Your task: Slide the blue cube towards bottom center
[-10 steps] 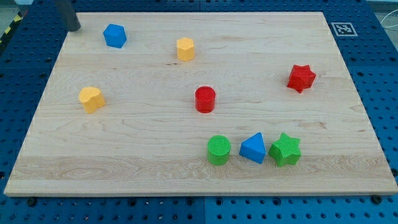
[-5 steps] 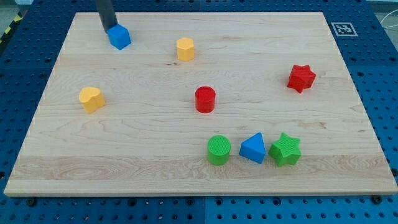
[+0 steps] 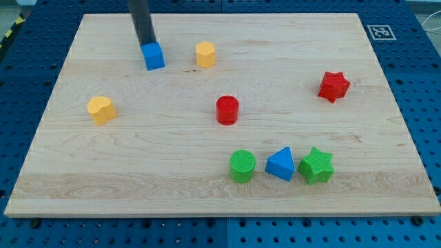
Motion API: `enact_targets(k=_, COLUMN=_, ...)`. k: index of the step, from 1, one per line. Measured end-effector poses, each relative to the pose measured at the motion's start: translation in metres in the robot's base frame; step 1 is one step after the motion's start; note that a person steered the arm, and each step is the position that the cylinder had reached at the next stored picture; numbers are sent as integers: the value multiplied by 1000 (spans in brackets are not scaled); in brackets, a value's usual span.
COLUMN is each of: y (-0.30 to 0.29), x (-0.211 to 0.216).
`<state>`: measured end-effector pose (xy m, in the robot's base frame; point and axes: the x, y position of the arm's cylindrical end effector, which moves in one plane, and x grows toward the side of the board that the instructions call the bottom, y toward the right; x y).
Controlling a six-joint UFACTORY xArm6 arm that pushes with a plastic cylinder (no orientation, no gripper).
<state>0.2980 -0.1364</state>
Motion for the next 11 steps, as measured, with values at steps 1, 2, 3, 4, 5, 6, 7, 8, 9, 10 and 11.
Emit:
enact_targets(k=1, y=7, x=5)
enact_targets(k=2, y=7, x=18)
enact_targets(k=3, y=8, x=35)
enact_targets(k=4, y=10, x=52)
enact_targets(k=5, y=14, x=71)
enact_targets(k=6, y=15, x=91)
enact_targets(k=7, y=15, x=110)
enact_targets(k=8, y=15, x=132)
enact_targets(k=9, y=15, x=153)
enact_targets(k=10, y=15, x=174)
enact_targets(k=11, y=15, x=193)
